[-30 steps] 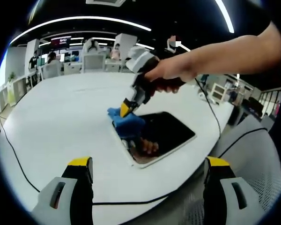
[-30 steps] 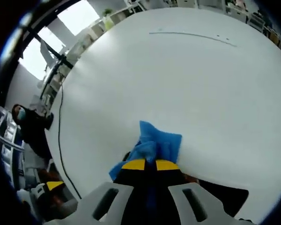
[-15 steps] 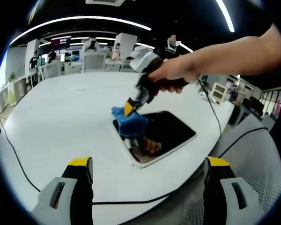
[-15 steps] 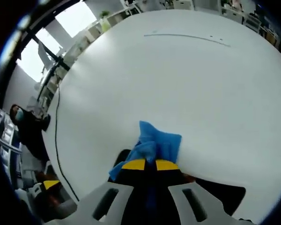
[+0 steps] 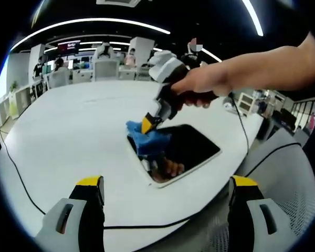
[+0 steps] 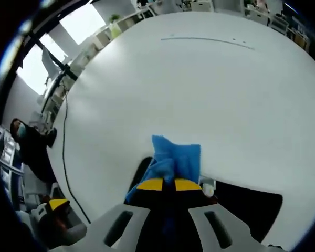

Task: Wipe the mirror surface with the cleaning cloth until all visible marks leave the cleaned area.

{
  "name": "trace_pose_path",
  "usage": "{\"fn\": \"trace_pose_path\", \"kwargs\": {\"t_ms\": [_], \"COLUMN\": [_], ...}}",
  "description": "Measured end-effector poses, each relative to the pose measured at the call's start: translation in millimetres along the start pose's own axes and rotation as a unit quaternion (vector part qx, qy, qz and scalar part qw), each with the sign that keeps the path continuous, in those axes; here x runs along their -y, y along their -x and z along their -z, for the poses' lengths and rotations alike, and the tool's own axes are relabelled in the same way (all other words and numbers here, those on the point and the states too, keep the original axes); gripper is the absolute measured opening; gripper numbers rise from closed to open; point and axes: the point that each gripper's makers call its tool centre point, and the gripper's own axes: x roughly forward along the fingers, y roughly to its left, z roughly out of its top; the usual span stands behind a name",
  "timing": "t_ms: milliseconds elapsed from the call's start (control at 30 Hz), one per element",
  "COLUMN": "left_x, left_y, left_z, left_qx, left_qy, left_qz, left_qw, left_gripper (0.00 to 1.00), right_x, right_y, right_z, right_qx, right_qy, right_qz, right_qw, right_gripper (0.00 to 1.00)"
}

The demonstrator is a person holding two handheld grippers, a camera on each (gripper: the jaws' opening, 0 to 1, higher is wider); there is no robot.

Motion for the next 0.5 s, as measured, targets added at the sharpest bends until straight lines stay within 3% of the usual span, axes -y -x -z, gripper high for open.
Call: {"fn": "trace_pose_path", "kwargs": {"t_ms": [500], "left_x": [-1.2], "left_y": [0.7], "left_z": [-0.6], "left_qx": [0.003], "left_qy": [0.001], "left_qz": [-0.004], "left_qw": [1.0000], "left_gripper": [0.99], "right_x": [-22.1], "right_y": [16.1], "right_z": [45.9], "right_qx": [0.007], "right_qy": [-0.003], "right_qz": [-0.006], "right_qw": [1.0000], "right_gripper": [0.00]}}
